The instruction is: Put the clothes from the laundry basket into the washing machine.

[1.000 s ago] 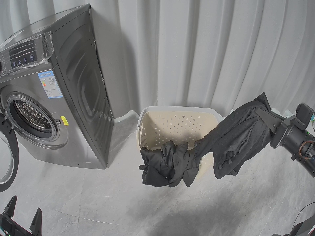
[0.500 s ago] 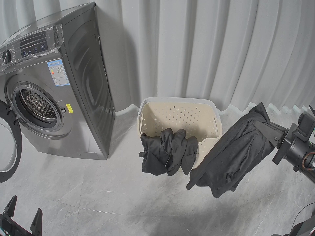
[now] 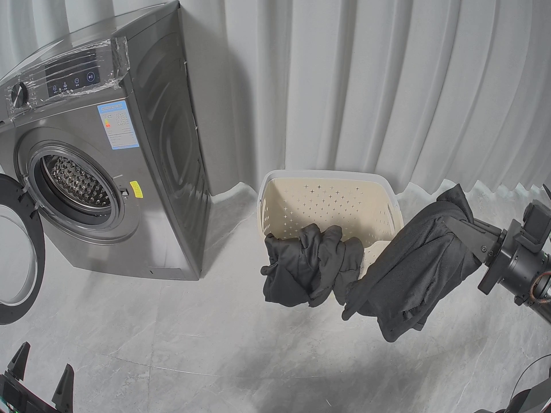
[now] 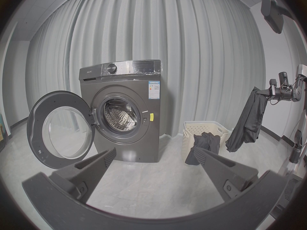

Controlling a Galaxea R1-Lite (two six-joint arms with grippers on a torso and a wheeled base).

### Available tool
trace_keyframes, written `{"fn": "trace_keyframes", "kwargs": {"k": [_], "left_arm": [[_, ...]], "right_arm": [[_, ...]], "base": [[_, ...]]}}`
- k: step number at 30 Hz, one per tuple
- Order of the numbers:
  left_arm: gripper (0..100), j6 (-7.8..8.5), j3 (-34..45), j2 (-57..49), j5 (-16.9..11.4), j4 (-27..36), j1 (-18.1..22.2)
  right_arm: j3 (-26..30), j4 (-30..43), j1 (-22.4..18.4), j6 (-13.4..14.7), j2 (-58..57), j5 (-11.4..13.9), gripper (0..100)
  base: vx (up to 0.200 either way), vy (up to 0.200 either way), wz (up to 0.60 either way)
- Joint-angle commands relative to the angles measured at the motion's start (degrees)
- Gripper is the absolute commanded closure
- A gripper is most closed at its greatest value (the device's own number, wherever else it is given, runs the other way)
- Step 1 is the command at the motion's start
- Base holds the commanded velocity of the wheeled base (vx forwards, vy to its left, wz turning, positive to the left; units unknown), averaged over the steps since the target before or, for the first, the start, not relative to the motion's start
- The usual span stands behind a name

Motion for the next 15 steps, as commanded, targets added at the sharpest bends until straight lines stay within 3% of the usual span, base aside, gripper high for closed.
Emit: {"fn": "trace_keyframes", "kwargs": {"k": [1, 15], "left_arm": [[0, 0.0, 0.92, -0.96, -0.02, 0.0, 0.04], [0, 0.0, 0.92, -0.96, -0.02, 0.0, 0.04]], "right_arm": [[-0.2, -0.02, 0.05, 0.02, -0.1, 0.04, 100], [-0.46, -0.02, 0.05, 0.1, 0.34, 0.04, 100]], "base": [[0.0, 0.2, 0.0], [0.0, 0.2, 0.0]]}}
